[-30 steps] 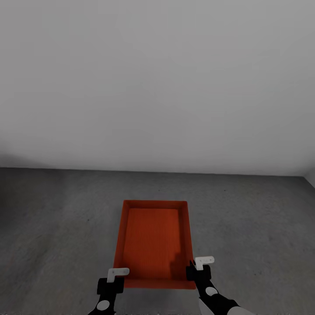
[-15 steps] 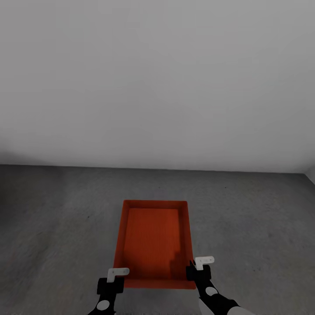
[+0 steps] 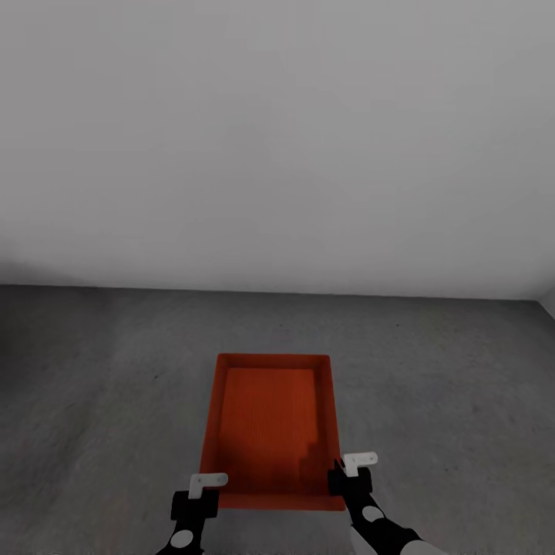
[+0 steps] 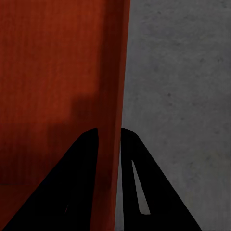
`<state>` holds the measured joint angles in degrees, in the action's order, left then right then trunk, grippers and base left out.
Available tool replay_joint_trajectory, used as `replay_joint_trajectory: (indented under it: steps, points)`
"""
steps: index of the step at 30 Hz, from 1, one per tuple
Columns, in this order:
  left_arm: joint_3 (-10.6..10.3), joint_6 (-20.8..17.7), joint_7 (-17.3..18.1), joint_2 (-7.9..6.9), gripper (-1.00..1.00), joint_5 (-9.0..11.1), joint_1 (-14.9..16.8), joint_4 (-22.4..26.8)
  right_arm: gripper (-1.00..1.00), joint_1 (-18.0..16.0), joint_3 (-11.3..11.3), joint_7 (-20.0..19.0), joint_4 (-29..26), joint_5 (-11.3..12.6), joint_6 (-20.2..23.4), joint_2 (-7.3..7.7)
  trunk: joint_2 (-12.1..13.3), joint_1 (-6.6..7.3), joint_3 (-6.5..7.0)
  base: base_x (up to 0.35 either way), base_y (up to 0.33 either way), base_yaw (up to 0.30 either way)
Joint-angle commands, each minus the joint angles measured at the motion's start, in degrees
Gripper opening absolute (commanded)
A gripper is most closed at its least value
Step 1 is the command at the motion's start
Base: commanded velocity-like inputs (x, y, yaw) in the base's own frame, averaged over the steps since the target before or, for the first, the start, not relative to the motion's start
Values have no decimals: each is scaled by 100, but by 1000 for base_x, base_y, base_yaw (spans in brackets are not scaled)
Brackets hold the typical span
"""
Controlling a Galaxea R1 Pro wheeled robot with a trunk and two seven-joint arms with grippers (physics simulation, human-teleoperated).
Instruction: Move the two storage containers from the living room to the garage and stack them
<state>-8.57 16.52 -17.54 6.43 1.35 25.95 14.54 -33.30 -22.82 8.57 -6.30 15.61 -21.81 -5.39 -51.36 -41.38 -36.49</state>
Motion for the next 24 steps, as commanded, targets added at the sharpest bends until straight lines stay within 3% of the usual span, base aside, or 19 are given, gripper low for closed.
replay_joint_trajectory:
  steps: [1, 24]
  points:
    - [174, 343, -193, -2, -100, 548, 7, 91, -100, -1, 278, 263, 50, 153, -16, 2, -3, 0, -14, 0, 0, 0]
    - [163, 343, -251, 16, -100, 536, 7, 79, -100, -1, 278, 268, 50, 153, -24, 2, -3, 0, -227, 0, 0, 0]
